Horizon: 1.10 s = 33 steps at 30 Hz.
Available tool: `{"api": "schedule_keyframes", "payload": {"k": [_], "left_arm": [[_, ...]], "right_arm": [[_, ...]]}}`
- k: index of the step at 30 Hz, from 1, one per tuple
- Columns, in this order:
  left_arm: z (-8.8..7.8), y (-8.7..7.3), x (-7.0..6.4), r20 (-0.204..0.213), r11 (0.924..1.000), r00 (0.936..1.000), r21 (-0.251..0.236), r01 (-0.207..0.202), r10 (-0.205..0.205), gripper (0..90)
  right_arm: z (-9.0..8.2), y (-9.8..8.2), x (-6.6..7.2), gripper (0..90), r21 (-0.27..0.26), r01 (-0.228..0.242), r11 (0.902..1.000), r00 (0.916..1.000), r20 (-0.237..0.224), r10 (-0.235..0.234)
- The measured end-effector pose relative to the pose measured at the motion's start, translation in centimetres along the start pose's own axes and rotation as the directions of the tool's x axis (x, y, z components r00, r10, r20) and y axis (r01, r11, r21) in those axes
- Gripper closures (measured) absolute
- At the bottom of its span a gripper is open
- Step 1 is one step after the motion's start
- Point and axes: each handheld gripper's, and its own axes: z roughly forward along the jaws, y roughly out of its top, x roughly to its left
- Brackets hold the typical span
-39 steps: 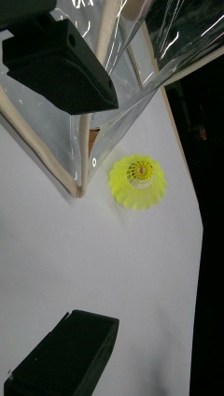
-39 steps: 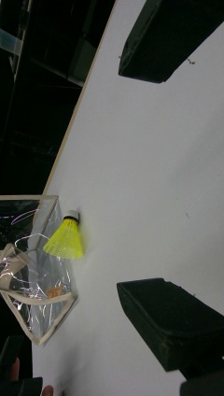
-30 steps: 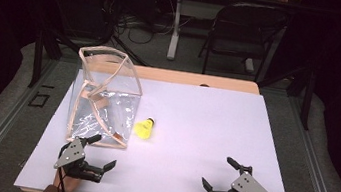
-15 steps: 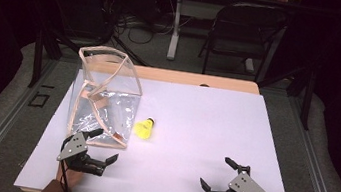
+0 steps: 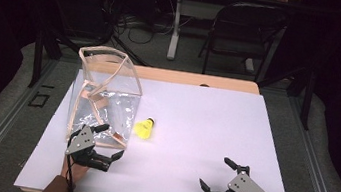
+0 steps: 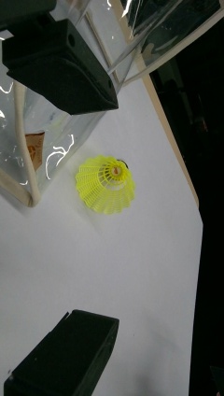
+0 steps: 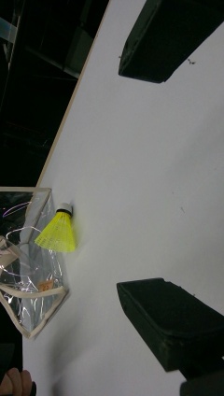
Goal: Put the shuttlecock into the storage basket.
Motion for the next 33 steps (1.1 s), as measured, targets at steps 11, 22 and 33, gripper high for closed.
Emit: {"api": "schedule_keyframes", "payload": {"k": [11, 22, 33], "left_arm": [[1.2, 1.0, 0.3, 0.012, 0.9991, 0.9995, 0.031, -0.030, 0.029, 0.0], [2.2, 1.6, 0.5, 0.042, 0.9976, 0.9981, 0.051, -0.047, 0.045, 0.0], [3.2, 2.8, 1.1, 0.033, 0.9956, 0.9981, 0.076, -0.054, 0.052, 0.0]], "right_arm": [[0.0, -0.1, 0.0, 0.0, 0.003, 0.005, 1.0000, 1.0000, -0.002, -0.005], [-0.1, -0.1, 0.1, 0.0, 0.003, 0.006, 1.0000, 0.9999, -0.014, -0.006], [0.0, -0.1, 0.1, 0.0, 0.007, 0.012, 0.9999, 0.9998, -0.018, -0.012]]}}
